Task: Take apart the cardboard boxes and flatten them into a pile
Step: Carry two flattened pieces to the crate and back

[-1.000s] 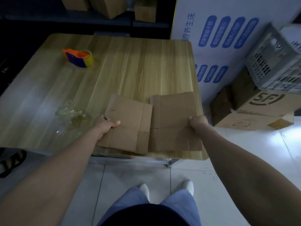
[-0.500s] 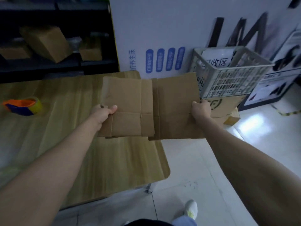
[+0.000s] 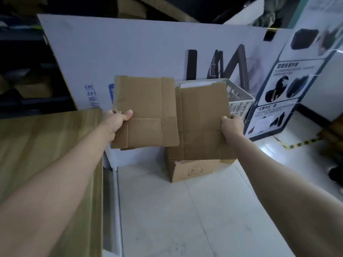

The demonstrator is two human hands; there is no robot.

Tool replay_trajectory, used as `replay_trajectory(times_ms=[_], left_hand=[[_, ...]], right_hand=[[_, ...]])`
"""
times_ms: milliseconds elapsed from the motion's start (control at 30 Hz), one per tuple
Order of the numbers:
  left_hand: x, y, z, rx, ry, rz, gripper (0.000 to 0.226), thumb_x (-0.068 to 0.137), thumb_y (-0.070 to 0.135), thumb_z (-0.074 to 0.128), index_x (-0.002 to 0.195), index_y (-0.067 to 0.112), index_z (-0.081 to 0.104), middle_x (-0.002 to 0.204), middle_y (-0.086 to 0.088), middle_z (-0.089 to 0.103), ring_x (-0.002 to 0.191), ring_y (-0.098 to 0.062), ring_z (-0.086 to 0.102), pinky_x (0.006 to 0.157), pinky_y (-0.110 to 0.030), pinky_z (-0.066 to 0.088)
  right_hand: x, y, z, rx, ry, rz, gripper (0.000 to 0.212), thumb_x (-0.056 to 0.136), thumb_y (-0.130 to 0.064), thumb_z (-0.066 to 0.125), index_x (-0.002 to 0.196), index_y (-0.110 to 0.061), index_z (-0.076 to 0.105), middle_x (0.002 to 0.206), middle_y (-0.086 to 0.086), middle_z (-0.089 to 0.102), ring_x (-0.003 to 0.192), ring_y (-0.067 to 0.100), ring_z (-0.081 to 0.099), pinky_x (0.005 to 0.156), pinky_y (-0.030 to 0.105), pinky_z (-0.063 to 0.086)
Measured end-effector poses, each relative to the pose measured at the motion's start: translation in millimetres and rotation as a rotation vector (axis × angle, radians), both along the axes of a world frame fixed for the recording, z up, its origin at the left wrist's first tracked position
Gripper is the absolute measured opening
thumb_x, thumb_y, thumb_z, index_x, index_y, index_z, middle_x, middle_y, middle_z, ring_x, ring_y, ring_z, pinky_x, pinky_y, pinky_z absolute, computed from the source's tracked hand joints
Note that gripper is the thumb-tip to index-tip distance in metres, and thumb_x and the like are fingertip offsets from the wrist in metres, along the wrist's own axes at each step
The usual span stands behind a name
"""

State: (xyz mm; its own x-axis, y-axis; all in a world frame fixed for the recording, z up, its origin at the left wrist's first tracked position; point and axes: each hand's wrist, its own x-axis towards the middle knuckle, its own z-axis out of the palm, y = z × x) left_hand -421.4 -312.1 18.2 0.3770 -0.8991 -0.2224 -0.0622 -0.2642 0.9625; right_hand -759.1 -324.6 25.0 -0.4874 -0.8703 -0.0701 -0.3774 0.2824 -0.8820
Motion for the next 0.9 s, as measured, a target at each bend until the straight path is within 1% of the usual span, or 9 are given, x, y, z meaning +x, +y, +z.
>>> replay_trajectory(times_ms=[133, 200, 367, 467, 567, 700, 800, 833, 900], left_hand=[[-37.2, -33.2, 3.9, 0.035, 0.014, 0.008, 0.053, 0.073, 0.04, 0.077, 0.113, 0.012, 0.055, 0.115, -0.006, 0.061, 0.106, -0.026, 0.057, 0.099, -0.044, 0.043], [-54.1, -53.5, 8.0, 0.052, 0.015, -0.003, 0.052, 0.074, 0.041, 0.077, 0.112, 0.012, 0.057, 0.115, -0.007, 0.062, 0.106, -0.028, 0.058, 0.1, -0.048, 0.043], [-104.7, -117.0, 13.1, 0.039, 0.018, -0.044, 0.055, 0.081, 0.039, 0.072, 0.122, 0.009, 0.052, 0.118, -0.005, 0.057, 0.11, -0.026, 0.052, 0.102, -0.045, 0.038], [-127.3, -159.9, 10.9, 0.03, 0.039, -0.067, 0.057, 0.084, 0.037, 0.069, 0.128, 0.008, 0.048, 0.114, -0.004, 0.052, 0.107, -0.024, 0.049, 0.098, -0.041, 0.037], [-137.3, -199.5, 14.0, 0.035, 0.026, -0.078, 0.063, 0.082, 0.04, 0.069, 0.131, 0.008, 0.046, 0.123, -0.006, 0.052, 0.109, -0.025, 0.048, 0.099, -0.042, 0.037], [-147.4, -250.1, 25.5, 0.038, 0.022, -0.085, 0.069, 0.08, 0.043, 0.07, 0.133, 0.007, 0.044, 0.131, -0.008, 0.051, 0.117, -0.027, 0.048, 0.102, -0.043, 0.037], [-157.9, -279.3, 28.8, 0.044, 0.012, -0.07, 0.068, 0.079, 0.044, 0.072, 0.131, 0.008, 0.046, 0.131, -0.009, 0.053, 0.118, -0.029, 0.049, 0.105, -0.048, 0.037], [-161.7, -288.4, 28.4, 0.047, 0.011, -0.057, 0.067, 0.079, 0.043, 0.071, 0.13, 0.008, 0.046, 0.129, -0.008, 0.053, 0.117, -0.029, 0.049, 0.105, -0.048, 0.037], [-173.4, -305.2, 27.5, 0.057, 0.008, -0.028, 0.064, 0.08, 0.042, 0.071, 0.129, 0.008, 0.046, 0.124, -0.007, 0.053, 0.116, -0.029, 0.049, 0.104, -0.047, 0.037]], right_hand=[[-47.7, -29.9, 3.8, -0.001, -0.031, 0.003, 0.025, 0.093, -0.017, 0.044, 0.112, -0.009, 0.059, 0.101, 0.007, 0.063, 0.073, 0.017, 0.055, 0.071, 0.033, 0.048], [-68.0, -48.6, 3.6, 0.005, -0.045, -0.011, 0.027, 0.093, -0.017, 0.044, 0.114, -0.009, 0.058, 0.1, 0.007, 0.063, 0.07, 0.015, 0.054, 0.066, 0.032, 0.047], [-108.5, -105.8, 9.6, 0.017, -0.016, -0.007, 0.027, 0.093, -0.014, 0.045, 0.113, -0.006, 0.061, 0.095, 0.006, 0.06, 0.074, 0.02, 0.054, 0.073, 0.033, 0.046], [-125.5, -149.2, 13.5, 0.001, -0.002, -0.02, 0.029, 0.091, -0.011, 0.046, 0.113, -0.003, 0.063, 0.09, 0.007, 0.058, 0.072, 0.02, 0.052, 0.067, 0.028, 0.04], [-139.9, -193.4, 18.9, -0.005, -0.004, -0.027, 0.029, 0.091, -0.011, 0.046, 0.114, -0.002, 0.062, 0.085, 0.007, 0.058, 0.062, 0.015, 0.046, 0.062, 0.027, 0.038], [-158.6, -245.3, 26.5, -0.011, -0.017, -0.03, 0.033, 0.094, -0.01, 0.045, 0.123, -0.005, 0.059, 0.074, -0.001, 0.055, 0.066, 0.019, 0.05, 0.051, 0.023, 0.034], [-166.3, -282.2, 25.9, 0.006, -0.018, -0.027, 0.035, 0.094, -0.009, 0.046, 0.125, 0.0, 0.058, 0.086, 0.007, 0.058, 0.09, 0.032, 0.057, 0.069, 0.029, 0.043], [-168.4, -295.6, 24.9, 0.015, -0.015, -0.012, 0.032, 0.093, -0.009, 0.047, 0.121, 0.001, 0.059, 0.091, 0.012, 0.059, 0.09, 0.032, 0.057, 0.074, 0.032, 0.045], [-174.1, -323.3, 20.6, 0.025, -0.019, 0.022, 0.028, 0.091, -0.01, 0.048, 0.112, 0.003, 0.062, 0.088, 0.012, 0.057, 0.081, 0.029, 0.053, 0.072, 0.032, 0.042]])
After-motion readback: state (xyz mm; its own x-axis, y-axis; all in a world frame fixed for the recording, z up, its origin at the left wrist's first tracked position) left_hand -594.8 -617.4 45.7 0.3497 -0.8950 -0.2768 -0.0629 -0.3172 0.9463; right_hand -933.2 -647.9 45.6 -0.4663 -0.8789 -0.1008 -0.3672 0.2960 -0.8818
